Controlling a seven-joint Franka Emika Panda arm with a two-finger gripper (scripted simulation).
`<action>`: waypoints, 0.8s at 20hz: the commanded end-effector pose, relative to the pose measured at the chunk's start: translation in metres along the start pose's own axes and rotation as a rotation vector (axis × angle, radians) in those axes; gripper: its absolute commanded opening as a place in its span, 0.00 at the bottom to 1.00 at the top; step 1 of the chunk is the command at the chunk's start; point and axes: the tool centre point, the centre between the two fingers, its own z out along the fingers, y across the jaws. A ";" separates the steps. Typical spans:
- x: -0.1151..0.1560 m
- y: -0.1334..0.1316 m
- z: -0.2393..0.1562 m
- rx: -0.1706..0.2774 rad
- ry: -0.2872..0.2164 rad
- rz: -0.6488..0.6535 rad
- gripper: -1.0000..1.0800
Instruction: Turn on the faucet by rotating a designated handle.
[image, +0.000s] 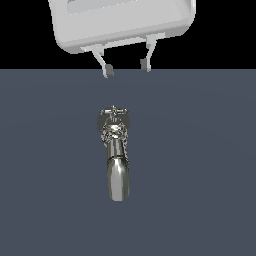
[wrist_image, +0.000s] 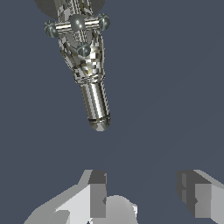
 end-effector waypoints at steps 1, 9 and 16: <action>0.025 0.007 0.026 -0.036 0.008 0.054 0.69; 0.094 -0.039 0.084 0.014 0.064 0.117 0.80; 0.168 0.079 0.095 0.003 0.184 0.326 0.12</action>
